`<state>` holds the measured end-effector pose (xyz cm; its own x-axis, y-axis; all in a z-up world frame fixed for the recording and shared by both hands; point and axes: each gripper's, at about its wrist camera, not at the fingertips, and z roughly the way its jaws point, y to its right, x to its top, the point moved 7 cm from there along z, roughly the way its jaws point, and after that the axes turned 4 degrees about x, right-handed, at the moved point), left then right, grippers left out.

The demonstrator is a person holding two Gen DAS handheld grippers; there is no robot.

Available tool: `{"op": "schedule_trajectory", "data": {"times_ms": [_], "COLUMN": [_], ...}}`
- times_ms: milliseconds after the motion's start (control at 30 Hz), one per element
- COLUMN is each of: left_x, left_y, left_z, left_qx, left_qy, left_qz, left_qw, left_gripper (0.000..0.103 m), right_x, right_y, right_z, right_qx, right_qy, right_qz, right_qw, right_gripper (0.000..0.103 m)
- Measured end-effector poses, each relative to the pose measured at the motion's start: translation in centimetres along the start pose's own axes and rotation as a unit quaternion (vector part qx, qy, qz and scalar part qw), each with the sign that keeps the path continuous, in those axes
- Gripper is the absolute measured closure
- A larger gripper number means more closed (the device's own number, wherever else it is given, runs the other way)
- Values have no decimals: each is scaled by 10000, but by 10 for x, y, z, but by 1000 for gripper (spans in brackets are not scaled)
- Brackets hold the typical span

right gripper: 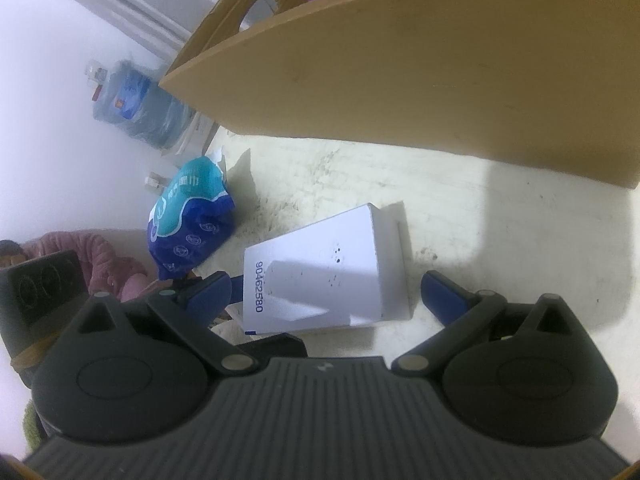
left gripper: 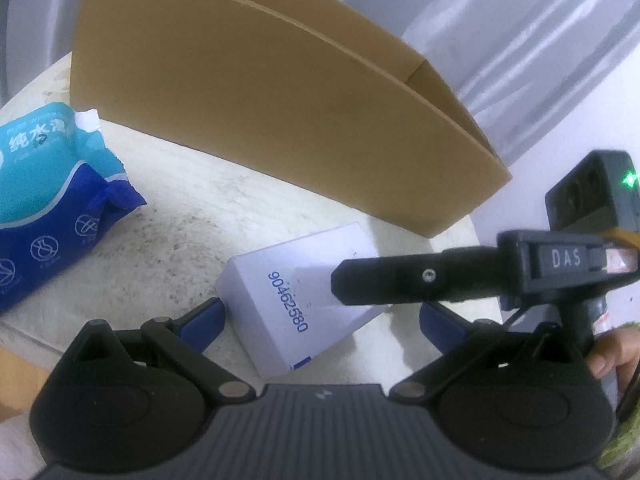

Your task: Organize objects

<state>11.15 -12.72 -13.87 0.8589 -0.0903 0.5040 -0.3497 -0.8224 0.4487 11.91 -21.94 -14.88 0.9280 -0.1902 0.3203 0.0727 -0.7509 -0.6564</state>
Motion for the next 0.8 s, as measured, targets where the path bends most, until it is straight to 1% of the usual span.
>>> {"op": "schedule_trajectory", "data": {"times_ms": [100, 200, 267, 333, 367, 433, 467, 533, 633, 700, 800], "left_x": [-2, -4, -6, -7, -8, -7, -7, -7, -9, -10, -13], "left_y": [2, 8, 12, 13, 14, 13, 12, 11, 11, 12, 14], "left_z": [0, 1, 2, 2, 2, 0, 0, -1, -3, -4, -6], "left_qx": [124, 329, 470, 600, 667, 777, 828, 911, 950, 1008, 1114], "left_qy": [12, -18, -43, -35, -19, 12, 28, 52, 68, 75, 74], "left_qz": [124, 397, 561, 641, 651, 634, 629, 642, 650, 714, 802], "left_qw": [9998, 9987, 9973, 9961, 9956, 9950, 9946, 9938, 9933, 9923, 9905], "left_gripper": [0, 0, 0, 4, 5, 12, 14, 22, 24, 26, 30], "right_x": [-2, -5, -6, -7, -7, -7, -7, -6, -5, -6, -7], "right_y": [2, 5, 6, 6, 6, 6, 5, 6, 7, 7, 7], "right_z": [-4, -10, -14, -15, -16, -16, -16, -16, -14, -13, -10], "right_qx": [-84, -182, -169, -178, -200, -237, -232, -190, -177, -147, -134], "right_qy": [70, 191, 264, 292, 301, 327, 340, 358, 346, 325, 270], "right_qz": [26, -3, -12, -46, -80, -165, -182, -197, -223, -230, -260], "right_qw": [9999, 9997, 9995, 9994, 9993, 9990, 9990, 9990, 9990, 9991, 9992], "right_gripper": [2, 3, 6, 7, 10, 15, 19, 23, 30, 39, 47]}}
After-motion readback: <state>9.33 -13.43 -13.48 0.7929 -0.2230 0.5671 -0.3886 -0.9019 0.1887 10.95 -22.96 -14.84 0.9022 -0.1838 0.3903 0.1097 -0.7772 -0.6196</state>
